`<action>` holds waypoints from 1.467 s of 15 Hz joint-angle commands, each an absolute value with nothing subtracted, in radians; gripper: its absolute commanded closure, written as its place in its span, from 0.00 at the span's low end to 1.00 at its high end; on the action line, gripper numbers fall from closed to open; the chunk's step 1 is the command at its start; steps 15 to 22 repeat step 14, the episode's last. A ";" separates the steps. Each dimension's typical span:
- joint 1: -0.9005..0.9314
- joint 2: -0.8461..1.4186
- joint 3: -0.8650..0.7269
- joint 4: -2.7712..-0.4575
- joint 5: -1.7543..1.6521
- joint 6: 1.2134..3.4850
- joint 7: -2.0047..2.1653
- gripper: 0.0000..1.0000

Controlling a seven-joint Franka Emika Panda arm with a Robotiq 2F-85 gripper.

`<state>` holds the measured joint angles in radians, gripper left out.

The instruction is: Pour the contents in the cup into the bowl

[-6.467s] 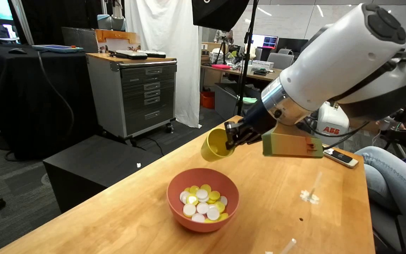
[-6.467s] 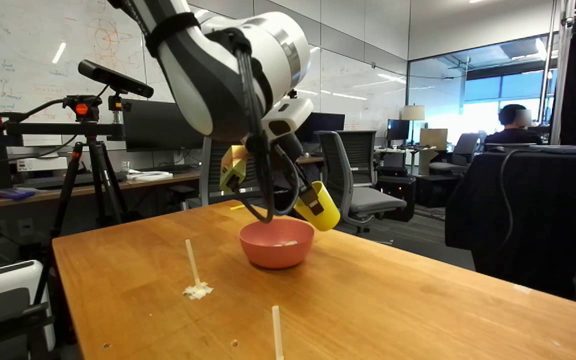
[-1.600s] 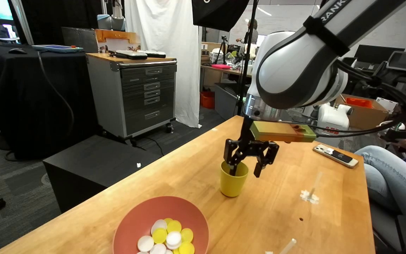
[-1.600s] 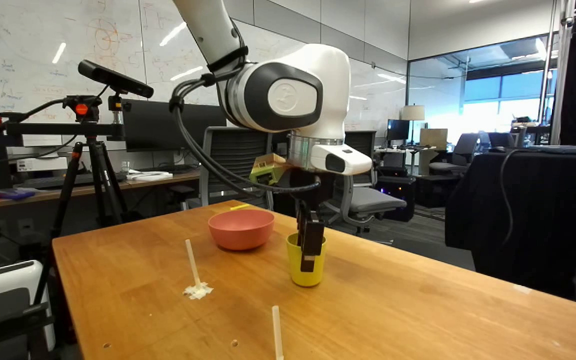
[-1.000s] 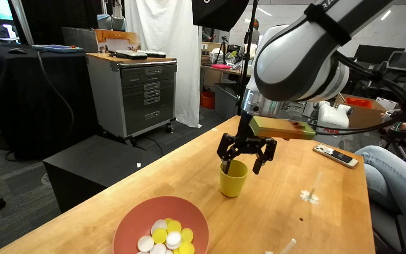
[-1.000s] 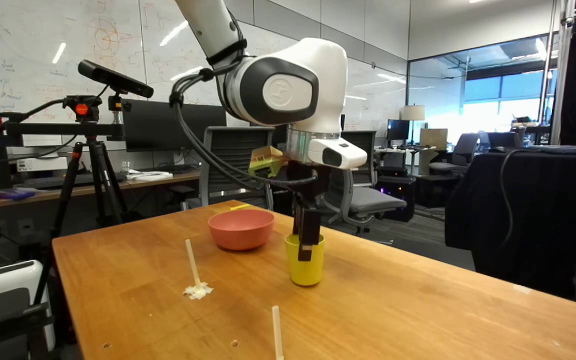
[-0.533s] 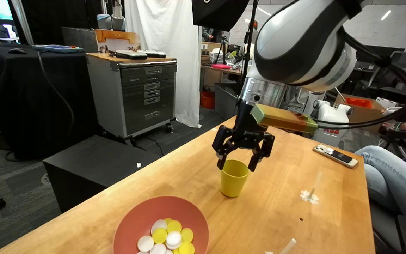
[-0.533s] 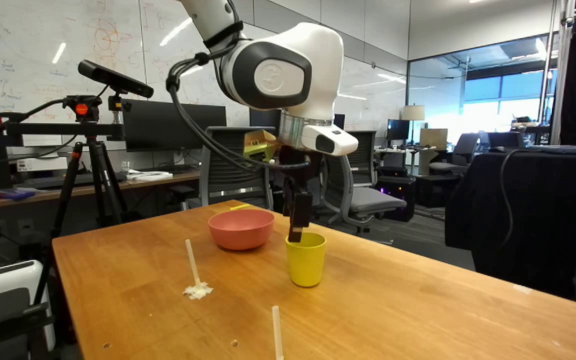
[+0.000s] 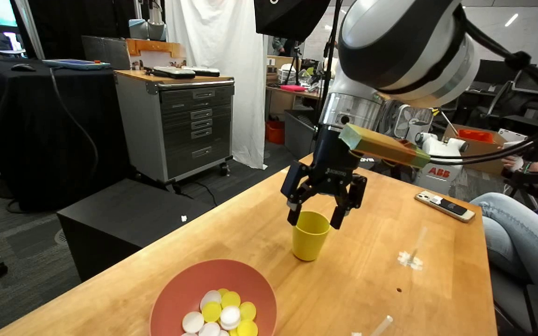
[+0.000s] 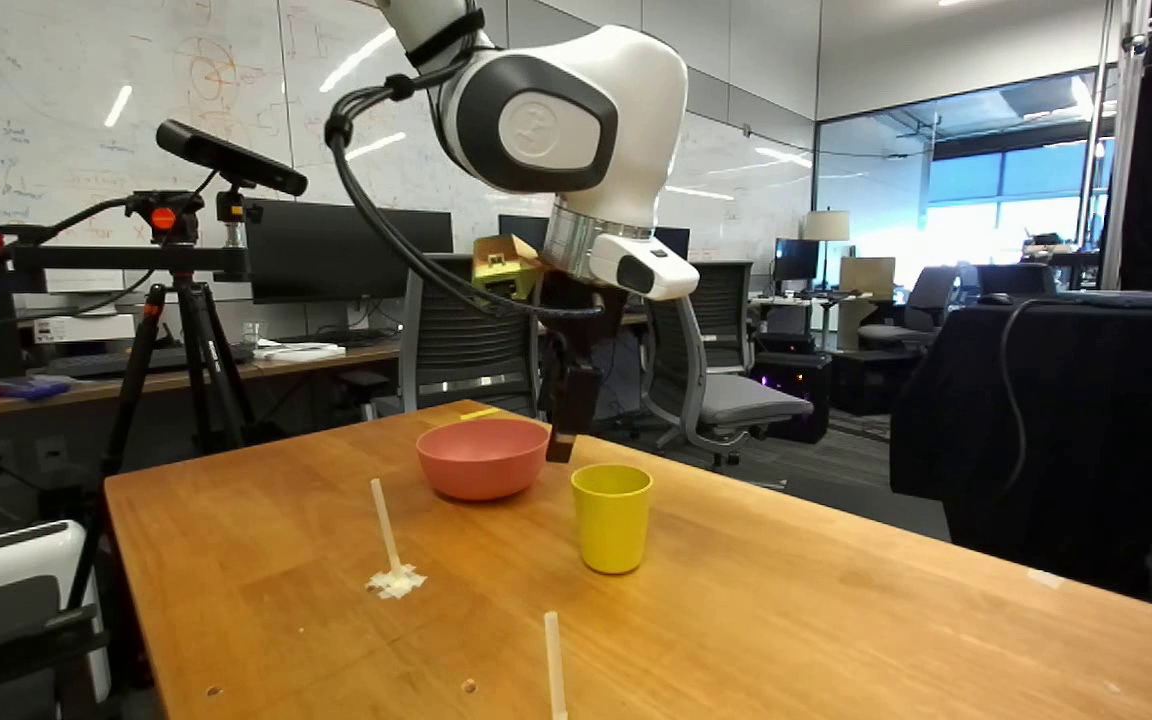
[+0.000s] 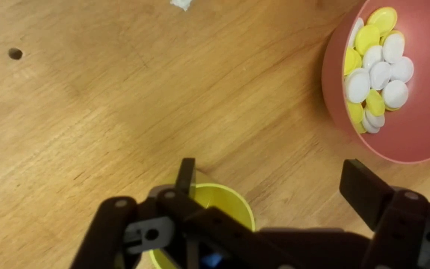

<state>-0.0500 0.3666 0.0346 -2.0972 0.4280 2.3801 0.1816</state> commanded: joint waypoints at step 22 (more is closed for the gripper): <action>-0.054 0.356 0.028 -2.088 0.430 2.278 0.152 0.00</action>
